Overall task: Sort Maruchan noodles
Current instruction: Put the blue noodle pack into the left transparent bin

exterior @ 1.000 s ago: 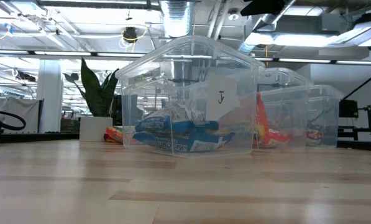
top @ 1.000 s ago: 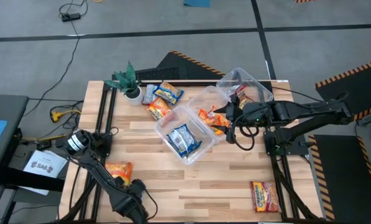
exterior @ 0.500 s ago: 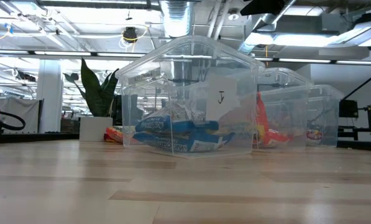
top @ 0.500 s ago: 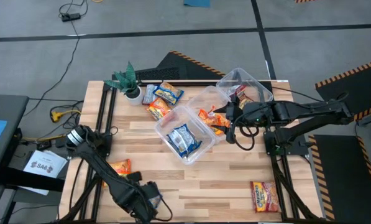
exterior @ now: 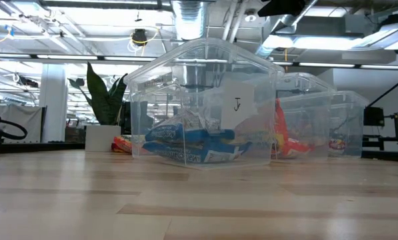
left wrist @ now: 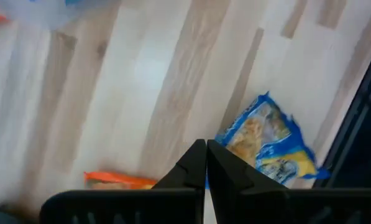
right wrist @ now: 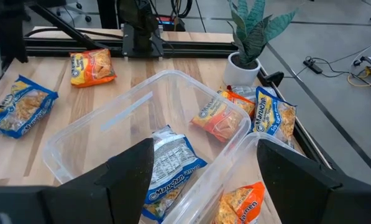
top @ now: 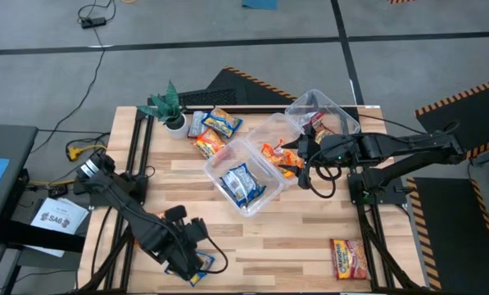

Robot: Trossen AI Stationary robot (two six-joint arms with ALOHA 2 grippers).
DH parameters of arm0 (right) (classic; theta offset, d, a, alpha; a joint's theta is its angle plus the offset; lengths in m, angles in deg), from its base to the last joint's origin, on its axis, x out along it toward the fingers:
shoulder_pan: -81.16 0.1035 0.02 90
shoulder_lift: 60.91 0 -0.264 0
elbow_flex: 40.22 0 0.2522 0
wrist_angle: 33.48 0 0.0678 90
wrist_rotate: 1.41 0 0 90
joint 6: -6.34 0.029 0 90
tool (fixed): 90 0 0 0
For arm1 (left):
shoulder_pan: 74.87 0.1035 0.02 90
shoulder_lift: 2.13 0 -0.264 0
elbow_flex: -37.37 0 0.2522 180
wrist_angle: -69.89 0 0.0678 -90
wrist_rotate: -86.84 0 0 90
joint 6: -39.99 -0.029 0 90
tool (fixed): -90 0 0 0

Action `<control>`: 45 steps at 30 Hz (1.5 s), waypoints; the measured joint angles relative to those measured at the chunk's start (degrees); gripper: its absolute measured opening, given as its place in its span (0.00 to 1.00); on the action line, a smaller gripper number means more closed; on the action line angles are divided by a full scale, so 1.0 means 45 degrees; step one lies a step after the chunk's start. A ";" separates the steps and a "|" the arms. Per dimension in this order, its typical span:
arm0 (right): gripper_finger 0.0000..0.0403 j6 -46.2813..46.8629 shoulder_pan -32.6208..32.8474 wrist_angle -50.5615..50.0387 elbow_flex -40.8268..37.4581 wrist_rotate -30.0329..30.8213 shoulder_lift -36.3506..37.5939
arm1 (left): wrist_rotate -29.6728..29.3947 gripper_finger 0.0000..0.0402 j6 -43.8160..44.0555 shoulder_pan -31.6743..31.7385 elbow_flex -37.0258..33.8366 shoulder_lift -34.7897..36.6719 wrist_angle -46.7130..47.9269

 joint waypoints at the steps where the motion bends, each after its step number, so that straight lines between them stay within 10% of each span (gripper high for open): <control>1: 0.76 0.0000 0.0003 -0.0008 0.0001 0.0001 0.0000 | 0.0105 0.01 0.0476 -0.0095 -0.0104 -0.0056 0.0012; 25: 0.76 0.0012 0.0004 -0.0042 0.0000 -0.0001 0.0000 | 0.4010 0.90 0.3796 0.0005 -0.0938 -0.1602 -0.2762; 45: 0.76 0.0107 0.0000 0.0000 0.0000 -0.0004 0.0004 | 0.3942 0.94 0.5944 -0.0907 -0.0784 -0.4837 -0.2388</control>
